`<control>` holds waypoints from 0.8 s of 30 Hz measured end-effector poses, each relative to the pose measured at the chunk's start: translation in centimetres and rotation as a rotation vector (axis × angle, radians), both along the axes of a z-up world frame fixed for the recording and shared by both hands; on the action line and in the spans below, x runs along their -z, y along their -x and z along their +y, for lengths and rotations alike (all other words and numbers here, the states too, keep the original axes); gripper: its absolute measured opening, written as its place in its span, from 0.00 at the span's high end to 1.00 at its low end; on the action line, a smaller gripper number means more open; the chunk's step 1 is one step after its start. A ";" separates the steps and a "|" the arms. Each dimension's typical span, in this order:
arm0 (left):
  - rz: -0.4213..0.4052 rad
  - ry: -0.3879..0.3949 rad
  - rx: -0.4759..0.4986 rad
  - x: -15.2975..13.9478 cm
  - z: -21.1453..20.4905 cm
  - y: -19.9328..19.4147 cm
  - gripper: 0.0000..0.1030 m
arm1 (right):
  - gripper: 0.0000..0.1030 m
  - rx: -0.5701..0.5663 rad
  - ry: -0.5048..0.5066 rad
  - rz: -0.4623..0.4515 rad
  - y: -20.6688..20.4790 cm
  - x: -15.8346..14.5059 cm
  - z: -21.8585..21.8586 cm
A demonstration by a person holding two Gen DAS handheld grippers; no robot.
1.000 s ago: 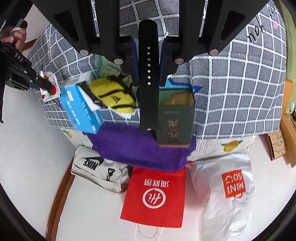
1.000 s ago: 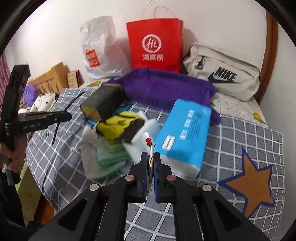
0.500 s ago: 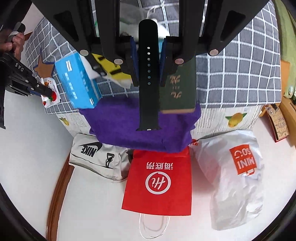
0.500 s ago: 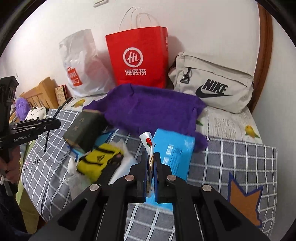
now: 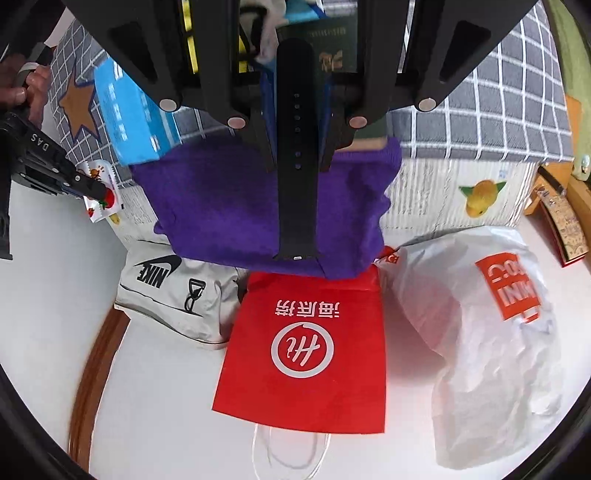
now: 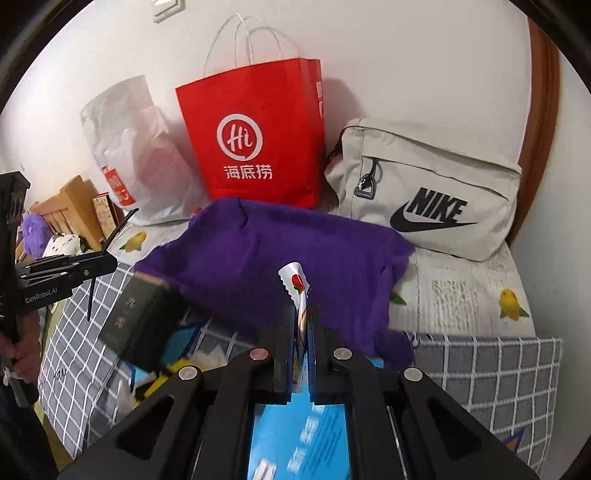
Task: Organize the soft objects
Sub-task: 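Carry the strap with the left gripper while the right carries the sachet onto the purple towel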
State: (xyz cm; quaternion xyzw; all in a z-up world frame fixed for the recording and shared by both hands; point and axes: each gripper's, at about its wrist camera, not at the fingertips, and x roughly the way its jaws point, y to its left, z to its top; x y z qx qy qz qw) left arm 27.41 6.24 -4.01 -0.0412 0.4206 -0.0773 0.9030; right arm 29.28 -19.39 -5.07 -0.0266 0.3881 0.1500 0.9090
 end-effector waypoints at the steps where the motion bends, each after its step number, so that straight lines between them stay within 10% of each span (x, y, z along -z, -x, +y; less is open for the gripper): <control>1: 0.004 0.000 0.001 0.1 0.0 -0.8 0.81 | 0.94 0.001 0.000 0.007 -0.7 0.2 0.0; 24: 0.148 -0.021 0.005 5.7 -1.1 -13.1 0.81 | 0.94 0.050 0.095 0.106 -14.1 5.4 -1.2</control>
